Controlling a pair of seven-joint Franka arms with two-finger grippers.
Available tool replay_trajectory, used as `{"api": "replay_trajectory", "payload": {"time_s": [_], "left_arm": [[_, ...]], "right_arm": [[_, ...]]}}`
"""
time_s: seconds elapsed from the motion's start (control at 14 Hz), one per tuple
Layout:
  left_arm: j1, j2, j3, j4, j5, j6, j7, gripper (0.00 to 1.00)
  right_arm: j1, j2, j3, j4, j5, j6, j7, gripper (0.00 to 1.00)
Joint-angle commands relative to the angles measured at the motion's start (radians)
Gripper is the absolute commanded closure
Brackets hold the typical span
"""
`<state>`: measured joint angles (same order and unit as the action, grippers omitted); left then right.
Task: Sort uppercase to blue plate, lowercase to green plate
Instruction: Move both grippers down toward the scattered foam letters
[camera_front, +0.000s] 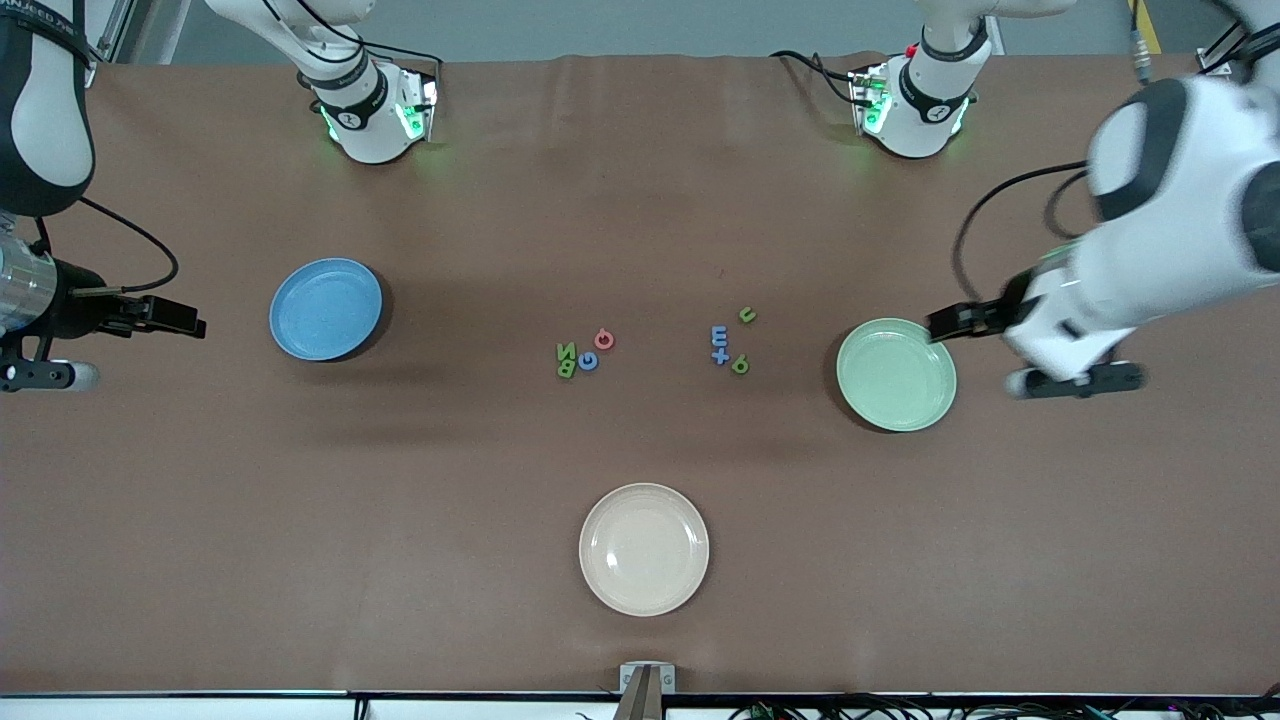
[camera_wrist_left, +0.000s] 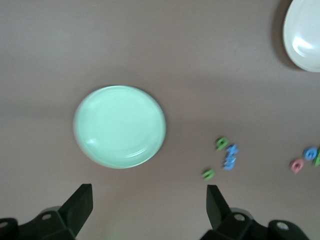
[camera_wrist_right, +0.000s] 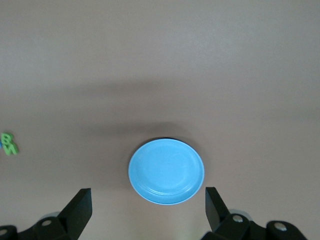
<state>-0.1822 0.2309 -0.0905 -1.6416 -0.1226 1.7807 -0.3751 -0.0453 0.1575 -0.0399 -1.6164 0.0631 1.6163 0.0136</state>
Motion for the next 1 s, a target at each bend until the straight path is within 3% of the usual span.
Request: {"api": "replay_trajectory", "payload": {"time_s": [0.0,0.29,0.5,0.93], "left_arm": [[-0.106,-0.006,0.006,-0.153,-0.005,0.214,-0.173,0.0],[-0.245,0.144,0.009,-0.162,0.058,0.377,-0.394,0.0],[-0.293,0.266,0.008,-0.153,0.126,0.52,-0.641,0.0],[-0.345,0.347,0.008,-0.217,0.13,0.583,-0.732,0.0]], "right_arm": [[-0.008,-0.012,0.008,0.004,0.11,-0.018,0.191,0.0],[0.089,-0.013,0.009,0.003,0.133,0.006,0.492,0.0],[0.174,0.0,0.009,-0.051,0.132,0.124,0.592,0.0],[0.343,0.149,0.009,-0.077,0.127,0.33,0.752,0.0]]}}
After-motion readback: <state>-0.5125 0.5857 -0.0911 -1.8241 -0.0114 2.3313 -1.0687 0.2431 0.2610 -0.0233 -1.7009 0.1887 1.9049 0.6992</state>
